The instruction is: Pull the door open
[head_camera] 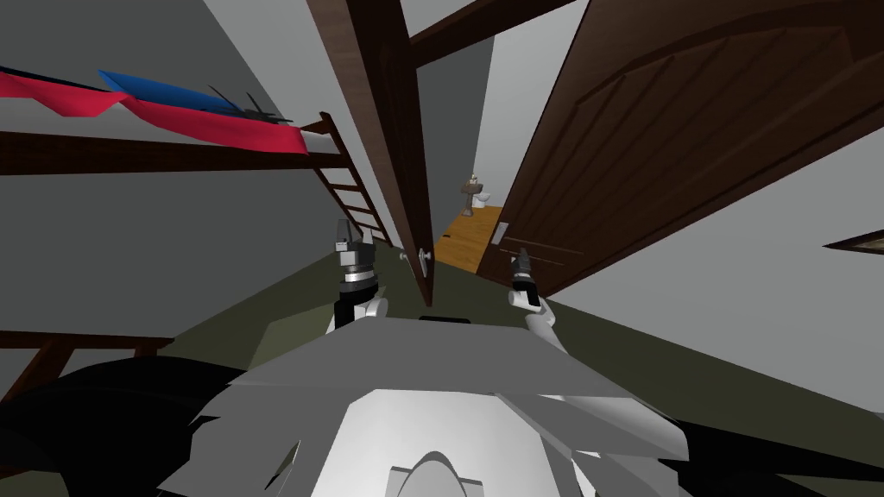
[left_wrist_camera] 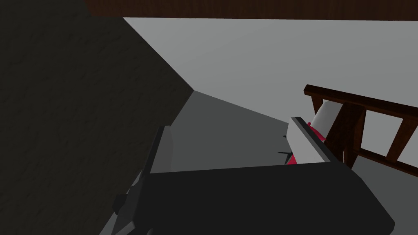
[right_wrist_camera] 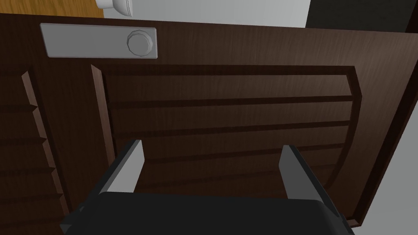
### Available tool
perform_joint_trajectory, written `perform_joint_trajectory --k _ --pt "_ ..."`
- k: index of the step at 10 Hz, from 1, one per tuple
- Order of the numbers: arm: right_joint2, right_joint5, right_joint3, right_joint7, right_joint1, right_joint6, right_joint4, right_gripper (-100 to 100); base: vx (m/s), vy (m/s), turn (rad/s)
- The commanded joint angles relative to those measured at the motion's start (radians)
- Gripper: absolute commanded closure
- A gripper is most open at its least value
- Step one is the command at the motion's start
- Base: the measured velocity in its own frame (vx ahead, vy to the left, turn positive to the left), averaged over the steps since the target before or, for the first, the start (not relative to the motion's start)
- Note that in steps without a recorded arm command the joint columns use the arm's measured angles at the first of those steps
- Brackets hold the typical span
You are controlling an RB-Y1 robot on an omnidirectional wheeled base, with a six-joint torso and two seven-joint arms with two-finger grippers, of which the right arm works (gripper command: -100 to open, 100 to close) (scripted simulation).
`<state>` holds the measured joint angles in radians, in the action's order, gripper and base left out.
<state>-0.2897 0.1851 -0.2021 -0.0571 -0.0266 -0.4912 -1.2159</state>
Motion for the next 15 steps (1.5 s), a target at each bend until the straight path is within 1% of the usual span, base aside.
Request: perform_joint_trajectory --k 1,2,5,6,9,10,12,13,15 --pt "-0.01 0.008 -0.012 0.003 -0.021 -0.004 0.05 -100 0.05 -0.005 0.052" --pt "-0.01 0.008 -0.012 0.003 -0.021 -0.004 0.054 -100 0.043 -0.006 0.039" --pt "-0.038 0.028 -0.042 0.01 -0.083 -0.018 0.171 -100 0.069 -0.022 0.12" --pt "-0.038 0.028 -0.042 0.01 -0.083 -0.018 0.185 -100 0.072 -0.012 0.031" --pt "-0.065 0.047 -0.07 0.016 -0.142 -0.032 0.297 -100 0.076 -0.017 0.097" --pt "-0.065 0.047 -0.07 0.016 -0.142 -0.032 0.31 -100 0.07 -0.015 0.053" --pt "-0.081 0.058 -0.088 0.02 -0.178 -0.04 0.376 -100 0.066 -0.009 0.083" --pt "-0.081 0.058 -0.088 0.02 -0.178 -0.04 0.385 -100 0.056 -0.011 0.038" --pt "-0.097 0.069 -0.105 0.024 -0.214 -0.048 0.45 -100 0.061 -0.019 0.089"
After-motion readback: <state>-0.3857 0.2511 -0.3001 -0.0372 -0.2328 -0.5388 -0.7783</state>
